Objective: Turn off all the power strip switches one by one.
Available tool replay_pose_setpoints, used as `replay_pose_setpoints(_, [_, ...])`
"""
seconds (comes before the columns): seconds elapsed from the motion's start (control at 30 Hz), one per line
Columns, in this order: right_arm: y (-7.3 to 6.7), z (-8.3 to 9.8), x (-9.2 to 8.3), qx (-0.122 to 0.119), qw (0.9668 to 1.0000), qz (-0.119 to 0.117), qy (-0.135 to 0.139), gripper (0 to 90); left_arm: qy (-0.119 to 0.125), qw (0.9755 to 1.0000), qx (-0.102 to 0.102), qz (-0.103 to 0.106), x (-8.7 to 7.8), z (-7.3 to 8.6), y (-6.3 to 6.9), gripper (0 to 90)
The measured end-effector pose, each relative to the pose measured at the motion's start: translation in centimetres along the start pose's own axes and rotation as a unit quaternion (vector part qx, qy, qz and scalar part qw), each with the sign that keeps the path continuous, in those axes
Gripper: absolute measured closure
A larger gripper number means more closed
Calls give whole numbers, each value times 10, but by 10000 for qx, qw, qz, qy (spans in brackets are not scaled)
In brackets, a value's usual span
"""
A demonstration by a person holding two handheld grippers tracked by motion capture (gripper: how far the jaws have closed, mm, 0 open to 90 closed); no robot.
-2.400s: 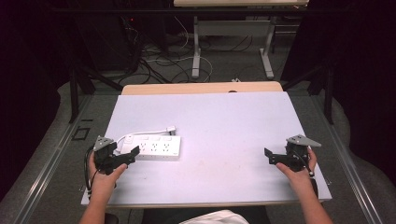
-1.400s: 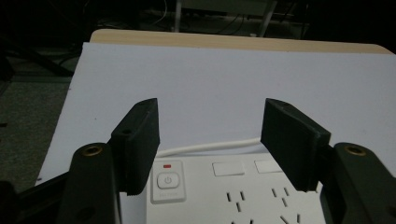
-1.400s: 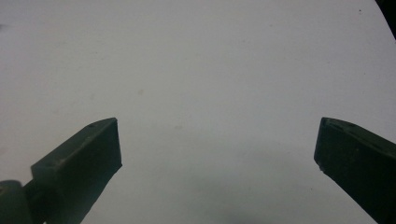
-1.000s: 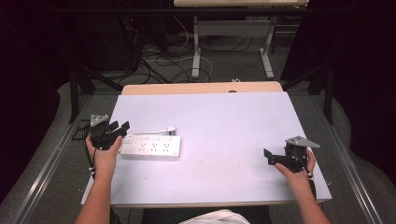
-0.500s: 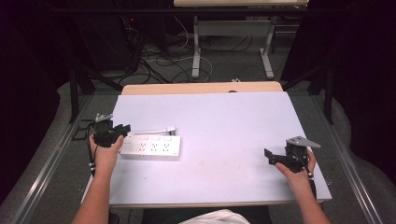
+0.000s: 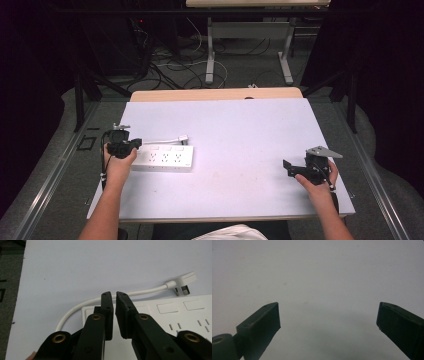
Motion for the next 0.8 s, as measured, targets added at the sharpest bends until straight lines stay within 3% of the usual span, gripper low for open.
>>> replay_pose_setpoints(0.3, [0,1,2,-18,10000,11,-22,48,-140,9999,-30,-75,4,3,-3,893])
replay_pose_setpoints(0.8, [-2,2,3,-44,9999,-120,-85,50,-393,9984,-352,-206,11,8,-13,900])
Point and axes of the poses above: each handheld gripper's, and its own axes: x roughly forward along the jaws, z roughly out of its underside, y roughly to its right, the point moved 6 cm from there along x, roughly forward along the jaws, and after that the axes turned 11 degrees about -x, right-handed, at the moved point
